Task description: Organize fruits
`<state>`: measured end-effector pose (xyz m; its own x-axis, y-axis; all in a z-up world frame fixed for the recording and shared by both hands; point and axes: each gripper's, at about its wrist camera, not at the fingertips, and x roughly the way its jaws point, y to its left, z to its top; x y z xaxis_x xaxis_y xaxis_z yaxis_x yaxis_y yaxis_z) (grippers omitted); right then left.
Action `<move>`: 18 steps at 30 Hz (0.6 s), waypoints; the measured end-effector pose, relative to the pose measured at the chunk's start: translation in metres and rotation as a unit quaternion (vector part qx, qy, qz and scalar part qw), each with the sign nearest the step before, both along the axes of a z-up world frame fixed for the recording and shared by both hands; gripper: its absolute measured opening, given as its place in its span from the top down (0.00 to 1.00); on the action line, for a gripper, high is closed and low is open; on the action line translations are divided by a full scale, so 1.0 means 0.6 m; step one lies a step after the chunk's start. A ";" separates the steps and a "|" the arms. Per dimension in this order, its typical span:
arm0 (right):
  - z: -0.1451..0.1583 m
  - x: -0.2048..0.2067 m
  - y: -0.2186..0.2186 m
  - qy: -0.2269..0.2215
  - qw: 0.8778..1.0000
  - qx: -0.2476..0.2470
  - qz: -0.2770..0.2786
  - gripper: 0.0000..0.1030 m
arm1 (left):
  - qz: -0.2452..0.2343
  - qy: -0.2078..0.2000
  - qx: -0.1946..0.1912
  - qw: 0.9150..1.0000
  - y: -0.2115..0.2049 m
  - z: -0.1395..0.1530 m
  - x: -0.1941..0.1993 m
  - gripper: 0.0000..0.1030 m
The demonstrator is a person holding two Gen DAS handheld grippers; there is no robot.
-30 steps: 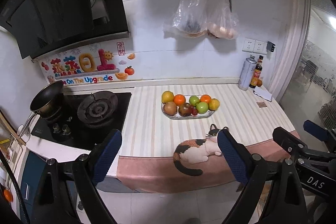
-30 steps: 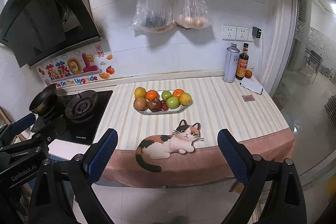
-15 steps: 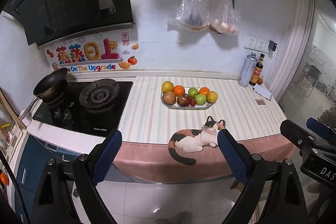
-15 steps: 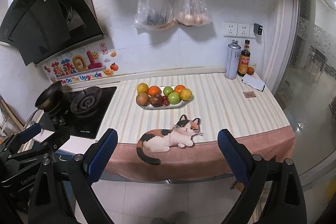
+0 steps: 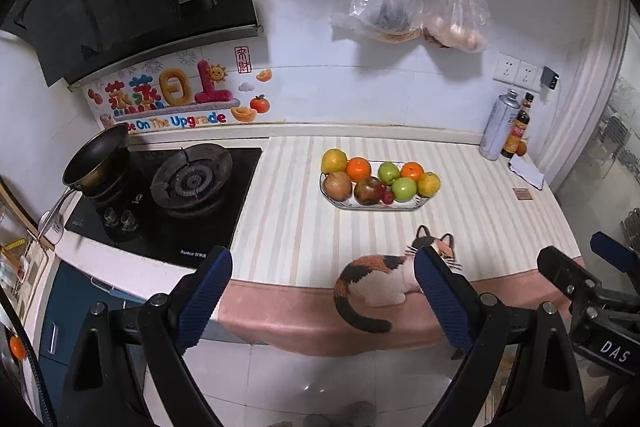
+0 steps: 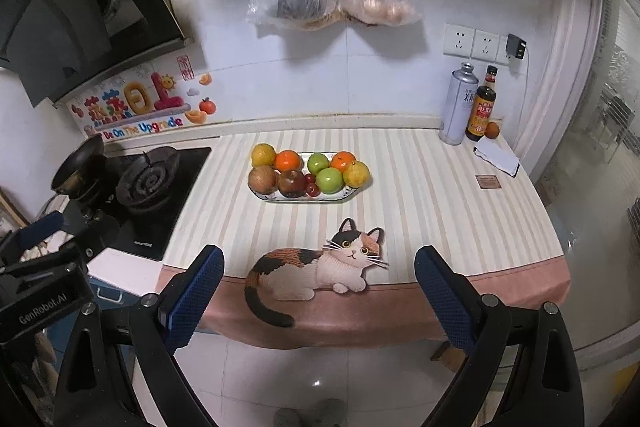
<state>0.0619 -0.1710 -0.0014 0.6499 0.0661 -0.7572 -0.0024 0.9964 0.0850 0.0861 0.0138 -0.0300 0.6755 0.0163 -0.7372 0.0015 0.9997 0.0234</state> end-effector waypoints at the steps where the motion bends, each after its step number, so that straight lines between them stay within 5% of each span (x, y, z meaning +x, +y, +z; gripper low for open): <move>1: -0.006 0.010 -0.001 0.004 1.000 0.003 0.000 0.05 | 0.000 0.003 0.003 1.000 0.000 -0.003 0.010 0.10; 18: -0.043 0.077 -0.009 0.031 0.999 -0.002 -0.009 0.05 | -0.004 0.041 0.008 0.999 -0.004 -0.044 0.081 0.10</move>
